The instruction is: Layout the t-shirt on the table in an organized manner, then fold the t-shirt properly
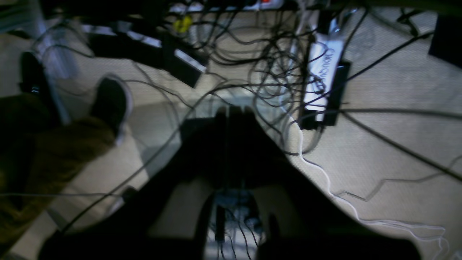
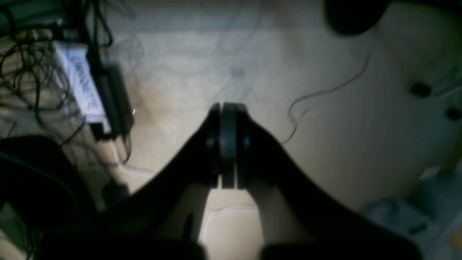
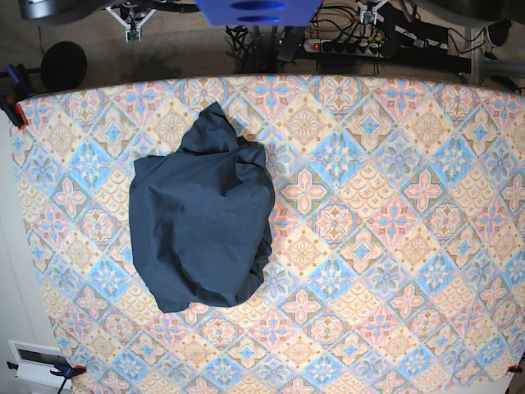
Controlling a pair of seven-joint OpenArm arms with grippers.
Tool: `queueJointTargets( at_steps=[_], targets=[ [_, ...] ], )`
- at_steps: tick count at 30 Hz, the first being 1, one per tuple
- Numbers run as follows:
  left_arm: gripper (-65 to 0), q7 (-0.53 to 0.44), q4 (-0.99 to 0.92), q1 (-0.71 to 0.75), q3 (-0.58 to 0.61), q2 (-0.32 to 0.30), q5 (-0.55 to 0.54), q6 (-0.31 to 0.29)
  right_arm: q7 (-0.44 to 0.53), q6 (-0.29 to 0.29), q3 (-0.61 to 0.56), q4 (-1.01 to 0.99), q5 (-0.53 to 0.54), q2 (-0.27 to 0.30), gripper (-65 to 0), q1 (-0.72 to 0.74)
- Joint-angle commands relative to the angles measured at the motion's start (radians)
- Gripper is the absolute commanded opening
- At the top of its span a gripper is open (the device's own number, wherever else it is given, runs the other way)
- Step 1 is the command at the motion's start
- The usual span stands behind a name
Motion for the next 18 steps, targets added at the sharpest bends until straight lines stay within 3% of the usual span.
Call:
queueJointTargets(
  at_steps=[1, 9, 16, 18],
  targets=[
    [-65.0, -0.011, 0.054, 0.041, -0.003, -0.011, -0.003, 0.001, 0.011, 0.000, 0.003, 0.041, 0.004, 0.008, -65.0, -0.039],
    [-65.0, -0.011, 0.394, 0.278, -0.003, -0.039, -0.003, 0.001, 0.014, 0.000, 0.011, 0.350, 0.012, 0.010, -65.0, -0.238],
    [-65.0, -0.011, 0.716, 0.455, -0.004, -0.039, -0.003, 0.002, 0.012, 0.000, 0.106, 0.577, 0.208, 0.011, -65.0, -0.387],
    [-65.0, -0.011, 0.808, 0.492, -0.004, -0.039, -0.003, 0.002, 0.015, 0.000, 0.107, 0.638, 0.228, 0.040, -65.0, -0.411]
  ],
)
